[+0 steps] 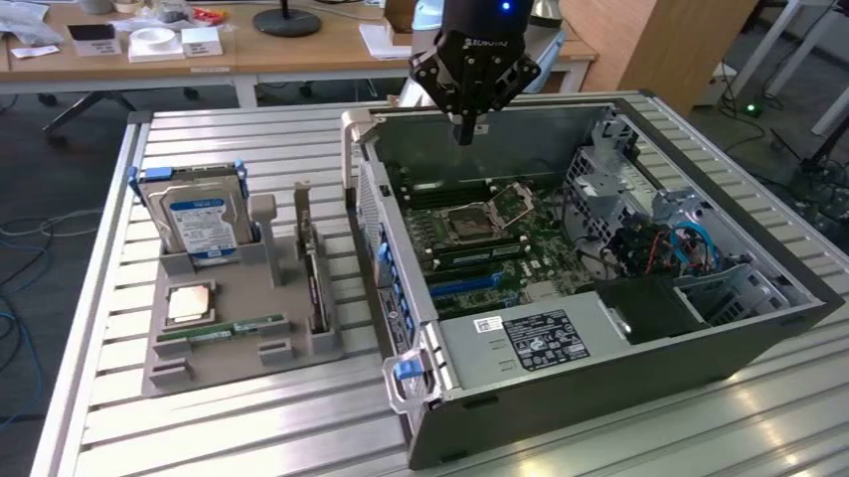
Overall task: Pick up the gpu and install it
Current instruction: 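Reach for the gpu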
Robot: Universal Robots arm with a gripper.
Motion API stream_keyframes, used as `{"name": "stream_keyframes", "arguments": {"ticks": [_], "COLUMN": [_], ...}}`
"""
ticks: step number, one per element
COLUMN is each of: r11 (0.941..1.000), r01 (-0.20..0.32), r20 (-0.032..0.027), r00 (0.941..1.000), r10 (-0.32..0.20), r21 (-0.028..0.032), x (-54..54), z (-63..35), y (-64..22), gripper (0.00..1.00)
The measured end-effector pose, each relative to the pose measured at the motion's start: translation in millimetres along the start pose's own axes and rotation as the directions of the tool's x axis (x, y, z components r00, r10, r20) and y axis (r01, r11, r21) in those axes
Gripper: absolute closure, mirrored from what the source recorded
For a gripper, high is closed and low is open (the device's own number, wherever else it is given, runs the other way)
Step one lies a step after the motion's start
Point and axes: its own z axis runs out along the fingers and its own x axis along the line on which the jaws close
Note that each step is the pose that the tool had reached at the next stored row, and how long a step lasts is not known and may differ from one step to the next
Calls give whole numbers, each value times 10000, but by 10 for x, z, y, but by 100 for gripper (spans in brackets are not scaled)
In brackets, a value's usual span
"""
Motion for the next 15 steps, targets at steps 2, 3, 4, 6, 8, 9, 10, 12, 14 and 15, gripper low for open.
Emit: {"name": "stream_keyframes", "arguments": {"ticks": [2,3,4,6,8,9,10,12,14,15], "r11": [10000,10000,10000,10000,10000,10000,10000,10000,10000,10000], "r01": [-2,-1,0,0,-1,0,0,1,1,1], "r20": [1,1,2,4,5,5,6,9,13,16], "r00": [10000,10000,10000,10000,10000,10000,10000,10000,10000,10000], "r10": [2,1,0,0,1,0,0,-1,-1,-1], "r21": [-1,-1,1,0,0,1,0,0,0,-1], "x": [11,19,29,49,68,80,92,116,143,159], "z": [0,0,-1,-1,-2,-2,-3,-3,-4,-4], "y": [-1,-2,-2,-4,-5,-6,-7,-9,-11,-12], "gripper": [89,89,89,89,89,89,89,89,89,89]}}
